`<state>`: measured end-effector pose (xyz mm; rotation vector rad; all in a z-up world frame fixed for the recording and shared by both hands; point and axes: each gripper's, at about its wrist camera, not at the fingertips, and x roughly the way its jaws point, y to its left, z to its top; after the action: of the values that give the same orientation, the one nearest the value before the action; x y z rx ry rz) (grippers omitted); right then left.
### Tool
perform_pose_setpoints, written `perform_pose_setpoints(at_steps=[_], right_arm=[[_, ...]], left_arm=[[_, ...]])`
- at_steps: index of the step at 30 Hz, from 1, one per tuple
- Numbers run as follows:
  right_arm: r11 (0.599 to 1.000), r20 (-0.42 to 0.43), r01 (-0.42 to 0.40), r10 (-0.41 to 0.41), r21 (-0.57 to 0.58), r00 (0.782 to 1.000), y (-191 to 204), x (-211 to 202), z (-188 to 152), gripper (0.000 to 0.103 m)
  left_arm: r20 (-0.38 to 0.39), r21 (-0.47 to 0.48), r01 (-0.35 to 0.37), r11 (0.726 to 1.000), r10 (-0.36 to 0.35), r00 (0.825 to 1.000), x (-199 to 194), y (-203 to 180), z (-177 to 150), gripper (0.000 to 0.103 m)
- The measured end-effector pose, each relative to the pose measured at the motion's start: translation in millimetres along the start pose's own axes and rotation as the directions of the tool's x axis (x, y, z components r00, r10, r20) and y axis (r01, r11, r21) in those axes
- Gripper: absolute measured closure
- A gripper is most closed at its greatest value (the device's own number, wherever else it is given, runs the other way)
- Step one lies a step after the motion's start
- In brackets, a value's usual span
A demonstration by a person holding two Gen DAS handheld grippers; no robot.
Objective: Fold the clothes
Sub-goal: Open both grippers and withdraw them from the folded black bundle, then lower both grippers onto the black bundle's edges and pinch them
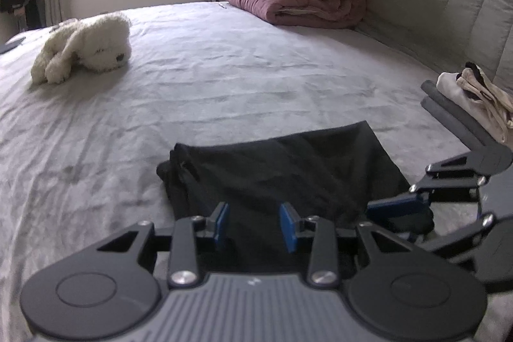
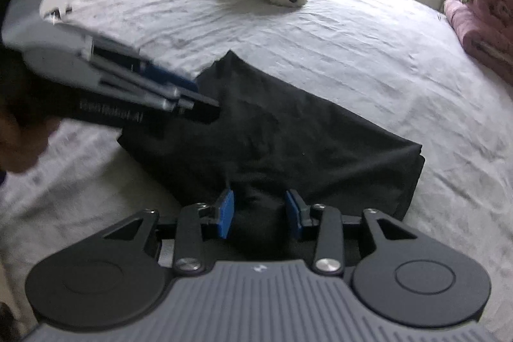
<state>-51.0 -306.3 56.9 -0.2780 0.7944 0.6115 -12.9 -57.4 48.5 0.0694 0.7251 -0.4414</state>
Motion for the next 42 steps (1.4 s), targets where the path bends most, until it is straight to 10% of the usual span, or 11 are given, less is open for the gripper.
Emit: perform_pose_setpoints(at_steps=[6, 12, 42], right_arm=[[1.0, 0.007, -0.011, 0.011, 0.002, 1.0, -3, -12, -1, 0.063], [0.998, -0.014, -0.054, 0.053, -0.015, 0.998, 1, -13, -3, 0.086], [0.998, 0.008, -0.053, 0.053, -0.046, 0.999, 9, -12, -8, 0.084]], left_arm=[[0.012, 0.053, 0.011, 0.999, -0.012, 1.0, -10, -11, -10, 0.067], [-0.006, 0.114, 0.01, 0.993, -0.009, 1.0, -4, -22, -19, 0.068], [0.018, 0.181, 0.04, 0.983, -0.044, 0.999, -13, -37, -24, 0.066]])
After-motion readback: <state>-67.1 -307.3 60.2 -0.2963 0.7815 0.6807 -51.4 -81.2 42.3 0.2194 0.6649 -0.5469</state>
